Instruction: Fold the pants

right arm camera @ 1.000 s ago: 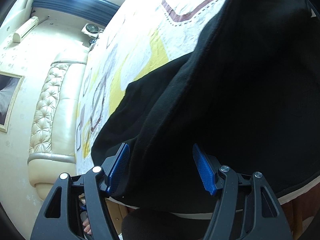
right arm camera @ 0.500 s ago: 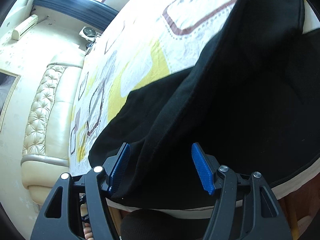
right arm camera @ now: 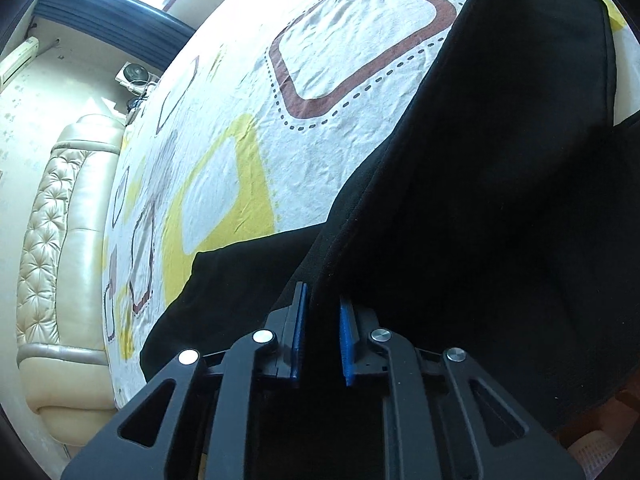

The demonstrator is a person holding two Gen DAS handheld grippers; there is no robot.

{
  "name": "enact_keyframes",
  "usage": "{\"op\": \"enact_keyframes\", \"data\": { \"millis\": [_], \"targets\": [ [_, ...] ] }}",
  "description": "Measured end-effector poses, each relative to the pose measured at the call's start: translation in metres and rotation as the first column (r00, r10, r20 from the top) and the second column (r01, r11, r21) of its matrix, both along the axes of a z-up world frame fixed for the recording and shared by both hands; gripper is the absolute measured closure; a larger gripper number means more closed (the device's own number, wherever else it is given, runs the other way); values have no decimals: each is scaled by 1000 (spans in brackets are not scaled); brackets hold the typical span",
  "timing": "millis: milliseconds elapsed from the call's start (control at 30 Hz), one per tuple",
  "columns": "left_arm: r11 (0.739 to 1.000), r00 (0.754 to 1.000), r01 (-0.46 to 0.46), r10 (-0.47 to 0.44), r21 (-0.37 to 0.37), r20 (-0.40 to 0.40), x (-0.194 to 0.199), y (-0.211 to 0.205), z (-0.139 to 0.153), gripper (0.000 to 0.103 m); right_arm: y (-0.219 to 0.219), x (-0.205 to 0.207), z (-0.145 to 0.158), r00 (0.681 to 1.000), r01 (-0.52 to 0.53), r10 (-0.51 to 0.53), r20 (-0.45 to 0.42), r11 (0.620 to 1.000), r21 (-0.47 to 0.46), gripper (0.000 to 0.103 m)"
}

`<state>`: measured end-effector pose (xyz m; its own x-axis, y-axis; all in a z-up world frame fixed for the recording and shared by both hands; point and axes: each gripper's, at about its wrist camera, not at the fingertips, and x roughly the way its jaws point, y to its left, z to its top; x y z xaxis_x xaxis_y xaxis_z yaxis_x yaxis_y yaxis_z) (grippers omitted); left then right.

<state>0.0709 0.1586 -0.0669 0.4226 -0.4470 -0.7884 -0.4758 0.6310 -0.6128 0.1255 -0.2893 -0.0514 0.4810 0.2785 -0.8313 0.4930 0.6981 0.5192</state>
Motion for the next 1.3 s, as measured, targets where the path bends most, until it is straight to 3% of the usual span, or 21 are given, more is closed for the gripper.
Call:
{"op": "enact_keyframes", "data": {
  "millis": [200,433,667,900,933,1000,1033,1100,1300],
  "targets": [
    [1000,999,-15,15,-14,47,-4,3,14,35,-7,-13,3,997,25,-28,74,998,50,92],
    [997,998,-43,46,-60,50,1,0,12,29,-9,-24,-6,996,40,-47,81,995,95,92],
    [996,994,-32,39,-79,99,0,-5,33,29,-10,-26,-11,995,47,-58,85,991,127,92],
    [998,998,-45,47,-49,51,9,-8,13,30,-13,-28,-15,994,47,-61,91,987,157,92],
    [998,997,-40,42,-42,58,10,-9,11,32,-14,-28,-16,994,45,-61,93,986,160,92],
    [999,998,-31,32,-21,57,15,-10,9,55,-15,-29,-17,993,43,-60,99,985,166,92],
    [999,998,-27,28,-17,52,17,-9,8,62,-16,-29,-18,993,44,-62,104,985,170,92],
    [1000,999,-9,9,-4,51,21,-8,5,89,-16,-31,-18,991,44,-65,117,985,169,92],
    [1000,997,-4,3,15,73,20,2,13,93,-15,-44,-6,979,52,-83,184,985,166,94]
  ]
}}
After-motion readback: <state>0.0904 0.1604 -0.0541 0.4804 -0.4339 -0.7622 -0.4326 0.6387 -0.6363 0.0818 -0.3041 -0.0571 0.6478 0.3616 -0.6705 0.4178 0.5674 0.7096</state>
